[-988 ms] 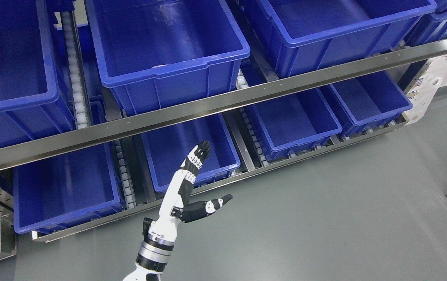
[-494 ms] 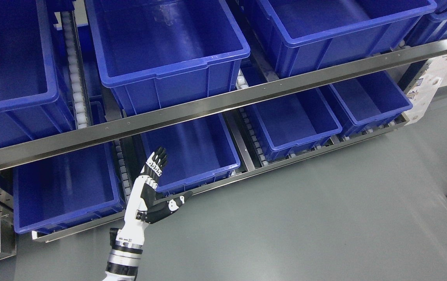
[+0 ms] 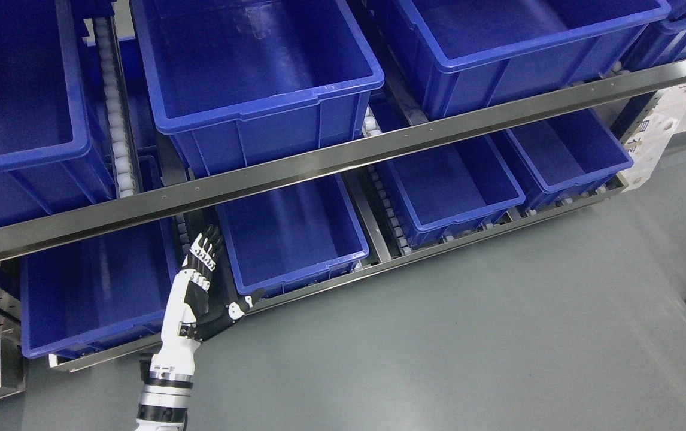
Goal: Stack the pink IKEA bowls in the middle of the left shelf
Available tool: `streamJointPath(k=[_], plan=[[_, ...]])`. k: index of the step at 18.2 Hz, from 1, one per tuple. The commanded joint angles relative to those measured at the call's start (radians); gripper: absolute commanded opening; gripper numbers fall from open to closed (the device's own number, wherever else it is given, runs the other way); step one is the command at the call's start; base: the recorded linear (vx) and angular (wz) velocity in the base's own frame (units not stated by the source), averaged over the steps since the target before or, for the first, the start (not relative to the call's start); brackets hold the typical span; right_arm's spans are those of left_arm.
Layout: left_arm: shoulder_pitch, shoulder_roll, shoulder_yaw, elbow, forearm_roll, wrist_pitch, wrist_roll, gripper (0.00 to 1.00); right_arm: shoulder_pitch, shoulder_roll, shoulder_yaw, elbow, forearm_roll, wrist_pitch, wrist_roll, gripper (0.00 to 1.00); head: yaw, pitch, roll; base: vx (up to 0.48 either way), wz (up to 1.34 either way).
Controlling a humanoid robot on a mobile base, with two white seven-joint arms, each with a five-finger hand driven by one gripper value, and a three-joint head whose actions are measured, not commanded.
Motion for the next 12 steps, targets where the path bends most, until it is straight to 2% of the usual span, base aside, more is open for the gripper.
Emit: streamJointPath(k=[1, 12], plan=[[0.003, 0.017, 0.088, -0.001, 0.001, -0.002, 0.001, 1.00, 0.029, -0.017, -0.011, -0.034, 0.000, -0.001, 0.001, 1.00, 0.0000, 0.000, 0.000, 0.000, 0.00], [-0.013, 0.017, 0.099, -0.002, 0.001, -0.002, 0.001, 1.00, 0.029, -0.017, -0.011, -0.034, 0.000, -0.001, 0.001, 1.00, 0.0000, 0.000, 0.000, 0.000, 0.00]])
